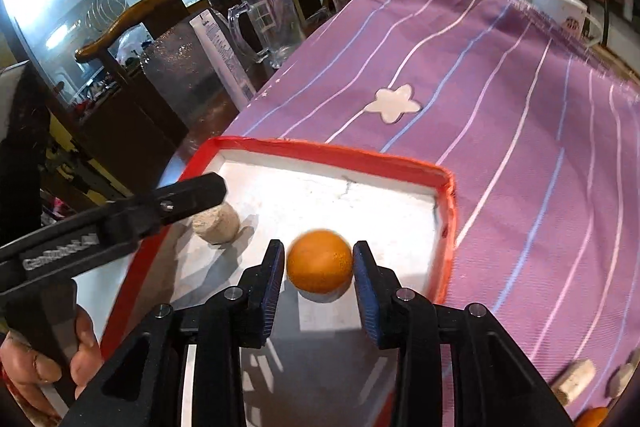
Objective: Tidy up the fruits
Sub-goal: 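Carry the bun into the red-rimmed tray with the left gripper while the right gripper carries an orange there, then grasp the red tomato with the left gripper while the right gripper grasps an orange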
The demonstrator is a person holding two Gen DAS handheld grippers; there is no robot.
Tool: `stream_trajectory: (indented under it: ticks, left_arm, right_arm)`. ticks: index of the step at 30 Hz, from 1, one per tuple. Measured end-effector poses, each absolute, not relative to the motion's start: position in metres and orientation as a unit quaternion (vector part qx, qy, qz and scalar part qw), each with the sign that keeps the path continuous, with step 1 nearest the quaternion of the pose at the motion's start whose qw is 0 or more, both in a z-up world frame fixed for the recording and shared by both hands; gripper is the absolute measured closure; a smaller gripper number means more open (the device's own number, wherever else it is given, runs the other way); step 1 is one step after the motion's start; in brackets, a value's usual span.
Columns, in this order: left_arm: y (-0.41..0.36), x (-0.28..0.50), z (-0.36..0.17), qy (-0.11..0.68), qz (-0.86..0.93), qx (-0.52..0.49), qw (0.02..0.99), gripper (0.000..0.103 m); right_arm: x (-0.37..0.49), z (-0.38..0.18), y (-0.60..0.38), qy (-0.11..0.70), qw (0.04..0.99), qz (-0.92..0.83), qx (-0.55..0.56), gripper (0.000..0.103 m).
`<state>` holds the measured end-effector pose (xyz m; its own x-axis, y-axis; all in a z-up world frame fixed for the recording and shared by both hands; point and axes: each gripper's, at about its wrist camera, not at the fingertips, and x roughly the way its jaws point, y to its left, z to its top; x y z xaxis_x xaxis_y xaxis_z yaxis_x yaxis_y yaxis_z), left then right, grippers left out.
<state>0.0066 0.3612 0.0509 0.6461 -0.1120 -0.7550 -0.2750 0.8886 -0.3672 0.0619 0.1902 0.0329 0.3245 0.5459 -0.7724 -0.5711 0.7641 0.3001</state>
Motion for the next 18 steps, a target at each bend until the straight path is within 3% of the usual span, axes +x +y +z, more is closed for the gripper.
stream_trajectory:
  ticks: [10,13,18]
  left_arm:
    - [0.332,-0.041,0.088,0.384,0.051,-0.229,0.893,0.038]
    - [0.307,-0.06,0.096,0.376,0.027,-0.239,0.895,0.029]
    - [0.246,-0.079,0.103,0.379,-0.023,-0.212,0.9,0.029]
  right_arm:
    - [0.039,0.076,0.137,0.434,0.834,0.338,0.023,0.059]
    - [0.022,0.093,0.096,0.421,0.848,0.321,0.027,0.059]
    - [0.001,0.107,0.005,0.407,0.87,0.275,0.04,0.059]
